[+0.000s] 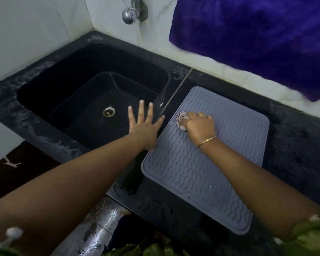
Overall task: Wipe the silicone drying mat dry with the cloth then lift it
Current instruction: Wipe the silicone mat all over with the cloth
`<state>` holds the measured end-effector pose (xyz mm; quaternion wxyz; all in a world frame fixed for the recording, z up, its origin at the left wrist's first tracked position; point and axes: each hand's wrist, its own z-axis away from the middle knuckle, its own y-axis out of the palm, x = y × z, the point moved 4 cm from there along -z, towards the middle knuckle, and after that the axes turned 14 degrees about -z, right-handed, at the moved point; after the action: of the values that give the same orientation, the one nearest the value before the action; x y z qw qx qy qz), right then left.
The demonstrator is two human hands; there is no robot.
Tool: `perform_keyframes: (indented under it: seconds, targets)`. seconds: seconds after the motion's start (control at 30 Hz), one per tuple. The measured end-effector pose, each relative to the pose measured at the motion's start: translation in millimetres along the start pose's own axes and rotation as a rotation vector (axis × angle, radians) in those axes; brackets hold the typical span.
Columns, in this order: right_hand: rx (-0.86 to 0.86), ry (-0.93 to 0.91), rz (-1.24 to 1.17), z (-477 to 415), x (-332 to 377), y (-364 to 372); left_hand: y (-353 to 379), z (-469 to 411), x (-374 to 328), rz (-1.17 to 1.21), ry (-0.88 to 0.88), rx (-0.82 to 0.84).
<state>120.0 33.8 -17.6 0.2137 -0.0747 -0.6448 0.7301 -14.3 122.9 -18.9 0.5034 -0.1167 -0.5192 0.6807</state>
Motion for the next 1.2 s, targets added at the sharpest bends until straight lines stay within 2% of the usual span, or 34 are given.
perform_keyframes:
  seconds: [0.07,0.17,0.3,0.37,0.47,0.63,0.7,0.8,0.97,1.2]
  targets:
    - [-0.07,0.006,0.025,19.5,22.9,9.2,-5.1,-2.0,-6.9,-0.073,0.112,-0.056]
    - [-0.241,-0.114,0.059,73.9,62.2,29.2,-7.9,-7.9,-9.5,-0.138,0.263,-0.058]
    - [-0.271,-0.184,0.048,70.8,46.8,22.4,-11.8,-16.2,-10.6,-0.207,0.346,-0.012]
    - [-0.247,-0.081,0.137,41.4,21.2,13.2,-14.8,-19.5,-14.8,-0.245,0.369,-0.01]
    - [-0.132,0.089,-0.001,-2.0,-14.8,9.0,-17.3,-24.2,-18.7,-0.291,0.398,0.001]
    - [-0.166,0.224,-0.099,-40.6,-36.4,-11.3,-25.0,-29.4,-23.3,-0.352,0.451,0.005]
    - [-0.185,0.218,-0.174,-31.4,-22.3,-3.2,-28.3,-31.9,-28.2,-0.416,0.464,-0.005]
    - [-0.24,0.148,-0.155,4.4,12.0,21.6,-29.1,-39.2,-35.3,-0.476,0.493,0.022]
    - [-0.259,0.106,-0.147,-17.9,-18.4,17.7,-29.2,-47.6,-40.6,-0.529,0.488,0.059]
    - [-0.278,0.343,-0.001,-117.2,-91.9,-11.8,-27.6,-57.5,-56.9,-0.519,0.454,0.009]
